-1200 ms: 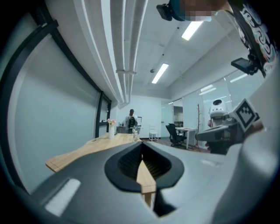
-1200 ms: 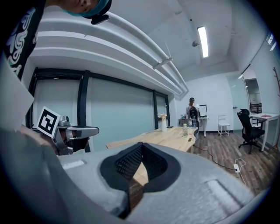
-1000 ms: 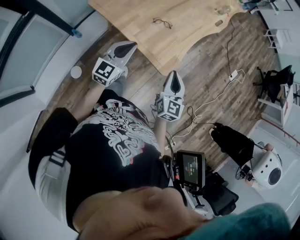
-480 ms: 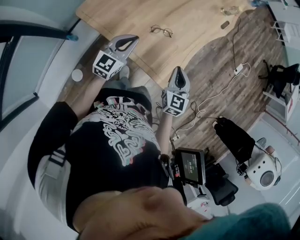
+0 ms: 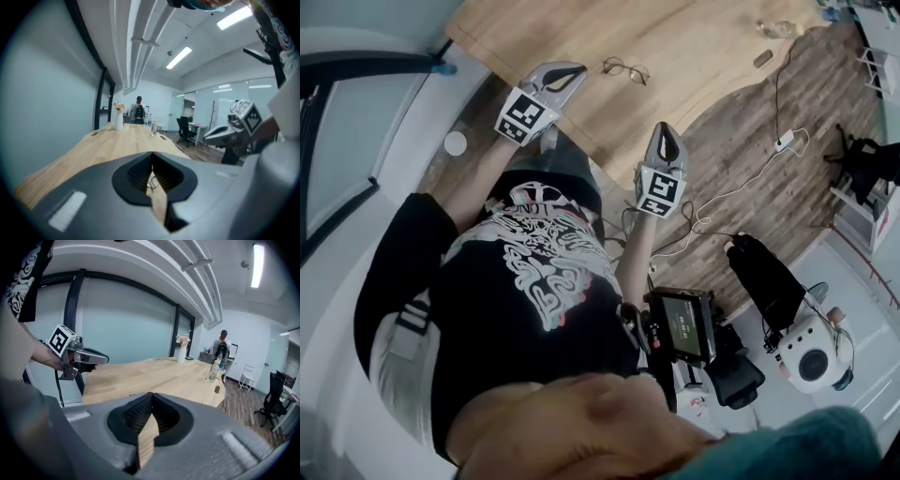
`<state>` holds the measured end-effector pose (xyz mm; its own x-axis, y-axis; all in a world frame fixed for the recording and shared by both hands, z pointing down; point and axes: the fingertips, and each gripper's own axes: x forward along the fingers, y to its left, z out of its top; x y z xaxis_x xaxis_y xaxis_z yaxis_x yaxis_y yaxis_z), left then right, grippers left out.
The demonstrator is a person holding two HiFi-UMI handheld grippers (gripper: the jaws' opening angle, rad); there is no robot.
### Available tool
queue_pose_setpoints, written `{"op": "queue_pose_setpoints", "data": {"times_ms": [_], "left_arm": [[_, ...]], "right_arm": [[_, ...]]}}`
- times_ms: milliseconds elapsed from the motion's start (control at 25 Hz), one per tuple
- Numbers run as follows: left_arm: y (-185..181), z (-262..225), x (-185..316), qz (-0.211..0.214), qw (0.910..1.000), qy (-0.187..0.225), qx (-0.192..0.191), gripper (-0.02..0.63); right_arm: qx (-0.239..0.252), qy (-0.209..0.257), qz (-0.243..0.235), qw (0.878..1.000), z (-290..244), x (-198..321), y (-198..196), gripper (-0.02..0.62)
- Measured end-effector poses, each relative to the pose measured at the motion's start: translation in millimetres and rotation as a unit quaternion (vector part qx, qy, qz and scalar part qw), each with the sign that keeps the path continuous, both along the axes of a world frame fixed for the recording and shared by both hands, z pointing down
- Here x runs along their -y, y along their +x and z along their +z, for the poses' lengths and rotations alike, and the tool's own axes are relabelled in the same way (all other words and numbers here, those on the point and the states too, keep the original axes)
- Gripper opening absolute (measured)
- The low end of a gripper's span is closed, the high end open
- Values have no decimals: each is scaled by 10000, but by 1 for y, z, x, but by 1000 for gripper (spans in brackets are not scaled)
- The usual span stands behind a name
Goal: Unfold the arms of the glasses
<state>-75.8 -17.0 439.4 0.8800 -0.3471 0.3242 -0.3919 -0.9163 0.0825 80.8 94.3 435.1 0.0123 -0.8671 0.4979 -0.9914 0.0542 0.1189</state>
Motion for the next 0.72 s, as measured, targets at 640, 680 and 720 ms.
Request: {"op": "queue_pose_setpoints", "data": {"times_ms": [640, 680, 720], "left_arm": [[68, 110, 35, 1149, 9813, -370, 1499, 55], [68, 121, 34, 1194, 9790, -421, 1597, 60], [68, 132, 32, 1231, 9766, -493, 1694, 68]], "right_arm": [[-363, -1285, -1405, 9810, 108, 99, 44, 25], [-345, -1347, -1445, 9797, 115, 102, 44, 25], [-349, -1394, -1489, 9784, 122, 105, 44, 25]]}}
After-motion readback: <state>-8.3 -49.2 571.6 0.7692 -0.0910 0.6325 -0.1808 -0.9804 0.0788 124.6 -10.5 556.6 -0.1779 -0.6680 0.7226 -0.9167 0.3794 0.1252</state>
